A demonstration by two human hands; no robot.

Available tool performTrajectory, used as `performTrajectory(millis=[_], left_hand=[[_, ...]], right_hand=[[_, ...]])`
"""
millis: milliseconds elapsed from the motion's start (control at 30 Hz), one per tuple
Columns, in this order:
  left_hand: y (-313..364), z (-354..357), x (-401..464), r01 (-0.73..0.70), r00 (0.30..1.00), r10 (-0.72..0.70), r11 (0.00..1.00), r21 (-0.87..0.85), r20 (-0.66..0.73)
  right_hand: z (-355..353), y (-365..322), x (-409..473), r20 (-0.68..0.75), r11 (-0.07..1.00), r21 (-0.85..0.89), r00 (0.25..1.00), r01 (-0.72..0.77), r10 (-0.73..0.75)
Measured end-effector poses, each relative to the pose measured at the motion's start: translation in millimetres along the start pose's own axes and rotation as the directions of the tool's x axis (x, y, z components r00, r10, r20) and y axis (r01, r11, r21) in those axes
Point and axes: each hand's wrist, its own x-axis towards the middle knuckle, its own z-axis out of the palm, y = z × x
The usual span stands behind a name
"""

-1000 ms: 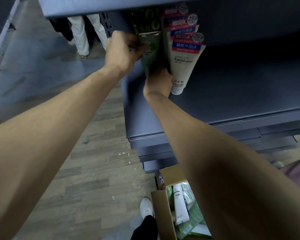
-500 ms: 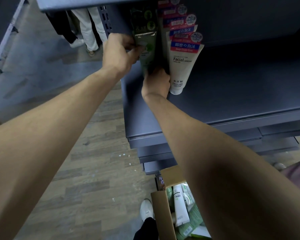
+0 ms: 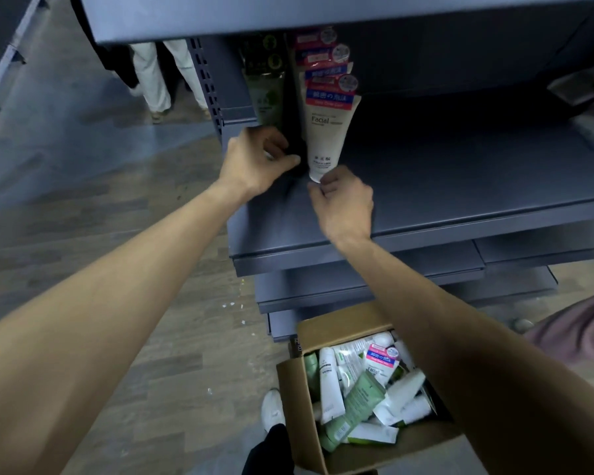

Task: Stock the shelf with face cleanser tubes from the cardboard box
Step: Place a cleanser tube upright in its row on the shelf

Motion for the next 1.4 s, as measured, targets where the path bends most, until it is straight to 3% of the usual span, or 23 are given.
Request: performTrajectory(millis=[167, 367, 600, 1100, 1300, 1400], left_hand=[[24.0, 25.7, 7.0, 0.058, 0.998, -0.058, 0.998, -0.016, 0.03], [35.0, 43.0, 4.9, 0.114, 0.991, -0.111, 0.992, 0.047, -0.077], [39.8, 47.3, 2.9, 0.149, 0.984, -0.144, 0.987, 0.051, -0.103], [60.1, 28.1, -37.1, 0.111, 0.988, -0.088, 0.976, 0.185, -0.128], [74.5, 51.7, -133.3, -0.003, 0.999, 0.01, 0.986, 0.168, -0.038], [56.8, 83.7, -194.8, -0.018, 1.0, 0.014, 0.991, 0.136, 0.027]], right_hand=[[-26.2, 4.4, 29.3, 0.013, 1.0, -0.014, 1.0, -0.001, 0.001], [-33.4, -0.4, 51.1, 0.102, 1.0, -0.016, 0.995, 0.024, -0.023], [-34.1, 7.3, 57.5, 0.131, 0.999, 0.001, 0.991, 0.039, -0.039], [-83.1, 45.0, 34.2, 0.223, 0.994, -0.059, 0.972, 0.089, -0.073], [-127.9, 112.0, -65.5, 0.389, 0.988, 0.082, 0.909, 0.127, -0.149], [-137.0, 171.5, -116.9, 0.564, 0.997, -0.009, 0.824, 0.079, -0.06]])
